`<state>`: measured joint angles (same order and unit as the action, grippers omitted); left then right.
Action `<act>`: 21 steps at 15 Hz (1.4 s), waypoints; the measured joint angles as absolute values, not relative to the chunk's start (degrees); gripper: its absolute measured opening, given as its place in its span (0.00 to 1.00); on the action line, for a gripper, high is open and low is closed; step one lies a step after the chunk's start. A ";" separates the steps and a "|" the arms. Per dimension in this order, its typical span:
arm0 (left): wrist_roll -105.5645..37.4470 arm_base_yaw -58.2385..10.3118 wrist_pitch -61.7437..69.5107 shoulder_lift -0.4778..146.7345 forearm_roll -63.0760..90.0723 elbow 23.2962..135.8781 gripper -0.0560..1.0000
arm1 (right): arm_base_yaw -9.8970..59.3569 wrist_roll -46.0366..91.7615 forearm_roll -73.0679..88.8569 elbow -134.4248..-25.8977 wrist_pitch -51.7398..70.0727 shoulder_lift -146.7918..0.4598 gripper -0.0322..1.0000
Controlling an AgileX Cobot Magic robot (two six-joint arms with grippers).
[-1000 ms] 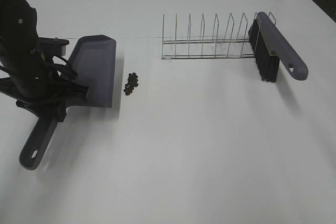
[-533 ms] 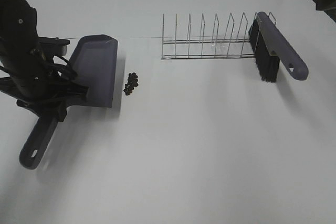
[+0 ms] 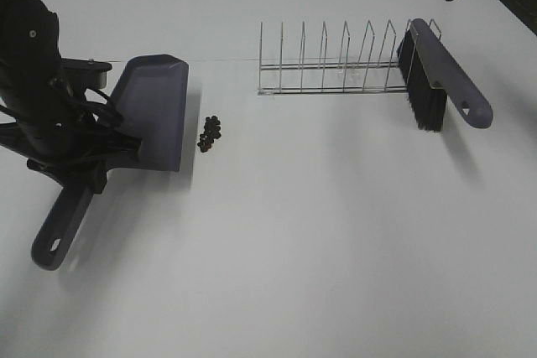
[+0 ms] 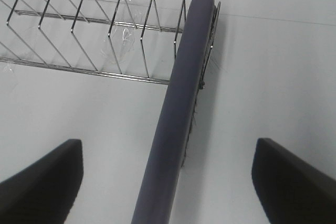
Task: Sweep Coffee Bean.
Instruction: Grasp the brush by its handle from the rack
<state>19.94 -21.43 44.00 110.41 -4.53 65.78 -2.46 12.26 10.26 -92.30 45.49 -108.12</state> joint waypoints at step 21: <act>19.94 -21.43 43.95 110.41 -4.53 65.78 0.31 | -2.46 7.16 7.79 -119.46 56.09 -139.52 0.28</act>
